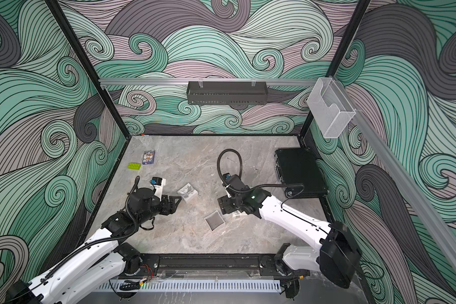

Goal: Take the necklace out of the lift-off lid jewelry box
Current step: Place the inner lining in the jewelry box, then pick up the lid from the center of the board.

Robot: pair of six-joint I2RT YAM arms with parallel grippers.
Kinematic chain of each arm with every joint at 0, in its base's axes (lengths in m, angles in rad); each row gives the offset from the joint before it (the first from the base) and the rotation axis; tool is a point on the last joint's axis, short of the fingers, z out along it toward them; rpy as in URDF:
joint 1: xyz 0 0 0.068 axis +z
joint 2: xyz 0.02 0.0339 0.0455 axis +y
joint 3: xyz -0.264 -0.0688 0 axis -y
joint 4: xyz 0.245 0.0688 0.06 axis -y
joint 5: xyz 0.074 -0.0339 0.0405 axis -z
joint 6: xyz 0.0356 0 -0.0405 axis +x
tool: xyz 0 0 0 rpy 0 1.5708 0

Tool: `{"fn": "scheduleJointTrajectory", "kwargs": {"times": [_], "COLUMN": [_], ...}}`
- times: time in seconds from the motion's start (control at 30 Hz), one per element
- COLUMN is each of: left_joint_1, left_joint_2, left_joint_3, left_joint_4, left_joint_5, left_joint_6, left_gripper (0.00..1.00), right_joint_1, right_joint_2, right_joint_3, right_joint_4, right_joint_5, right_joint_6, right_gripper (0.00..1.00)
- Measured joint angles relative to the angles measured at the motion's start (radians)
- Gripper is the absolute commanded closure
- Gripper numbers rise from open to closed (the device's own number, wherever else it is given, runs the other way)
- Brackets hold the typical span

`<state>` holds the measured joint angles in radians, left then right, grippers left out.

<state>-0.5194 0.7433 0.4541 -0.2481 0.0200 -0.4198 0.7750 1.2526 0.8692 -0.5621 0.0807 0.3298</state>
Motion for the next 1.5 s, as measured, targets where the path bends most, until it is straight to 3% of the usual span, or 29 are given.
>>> {"fn": "scheduleJointTrajectory", "kwargs": {"times": [0.23, 0.7, 1.27, 1.5], "left_joint_1": [0.0, -0.034, -0.234, -0.323], "left_joint_2": [0.021, 0.053, 0.052, 0.068], "left_joint_3": [0.0, 0.0, -0.035, -0.068], "left_joint_4": [0.001, 0.0, -0.032, -0.026], "left_joint_5": [0.082, 0.131, 0.051, 0.031], "left_joint_6": [0.0, 0.005, 0.009, 0.002], "left_gripper": [0.24, 0.24, 0.29, 0.33], "right_joint_1": [-0.111, -0.123, -0.123, -0.123], "right_joint_2": [0.066, 0.238, 0.294, 0.181], "right_joint_3": [-0.042, -0.042, -0.042, -0.043], "right_joint_4": [-0.051, -0.019, -0.011, -0.011], "right_joint_5": [0.021, -0.066, -0.105, -0.229], "right_joint_6": [-0.008, -0.035, -0.039, -0.059], "right_gripper": [0.08, 0.11, 0.24, 0.24]}}
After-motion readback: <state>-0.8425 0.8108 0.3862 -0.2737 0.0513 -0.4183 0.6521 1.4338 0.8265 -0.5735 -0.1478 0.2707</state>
